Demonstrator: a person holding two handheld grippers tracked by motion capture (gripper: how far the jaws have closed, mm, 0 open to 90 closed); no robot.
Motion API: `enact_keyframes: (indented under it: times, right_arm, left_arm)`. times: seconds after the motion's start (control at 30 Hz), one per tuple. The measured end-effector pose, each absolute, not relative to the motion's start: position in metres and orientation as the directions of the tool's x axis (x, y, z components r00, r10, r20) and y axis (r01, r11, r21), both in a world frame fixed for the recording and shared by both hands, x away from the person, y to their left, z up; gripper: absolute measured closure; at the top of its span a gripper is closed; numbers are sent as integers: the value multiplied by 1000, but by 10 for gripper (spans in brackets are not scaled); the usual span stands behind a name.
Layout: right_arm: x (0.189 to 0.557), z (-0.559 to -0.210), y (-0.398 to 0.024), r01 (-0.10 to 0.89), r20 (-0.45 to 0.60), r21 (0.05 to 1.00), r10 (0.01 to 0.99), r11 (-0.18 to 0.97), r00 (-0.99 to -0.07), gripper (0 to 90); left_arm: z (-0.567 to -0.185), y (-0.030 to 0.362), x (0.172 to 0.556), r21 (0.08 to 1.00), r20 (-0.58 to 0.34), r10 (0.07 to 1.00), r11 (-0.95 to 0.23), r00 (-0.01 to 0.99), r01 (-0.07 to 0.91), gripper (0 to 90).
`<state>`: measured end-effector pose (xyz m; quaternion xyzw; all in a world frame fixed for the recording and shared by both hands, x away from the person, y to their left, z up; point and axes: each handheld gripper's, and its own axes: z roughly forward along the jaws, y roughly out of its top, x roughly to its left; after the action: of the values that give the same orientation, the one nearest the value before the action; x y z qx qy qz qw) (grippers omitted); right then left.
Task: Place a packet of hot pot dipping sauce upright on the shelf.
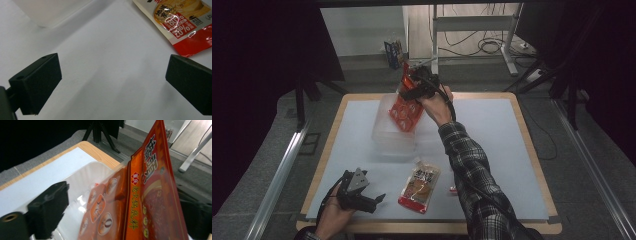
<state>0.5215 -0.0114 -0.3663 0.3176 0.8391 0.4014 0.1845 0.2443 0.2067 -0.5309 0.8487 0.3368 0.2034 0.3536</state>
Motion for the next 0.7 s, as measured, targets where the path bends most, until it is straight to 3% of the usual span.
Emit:
enact_keyframes:
  times: [0.27,0.7]
  right_arm:
    - [506,-358,-19,321,-152,771,648,550,-746,0]
    - [489,-361,-48,331,-128,777,649,535,-750,0]
  left_arm:
    - [-531,206,244,736,113,714,-527,691,424,3]
    - [-531,206,244,741,122,715,-527,689,416,3]
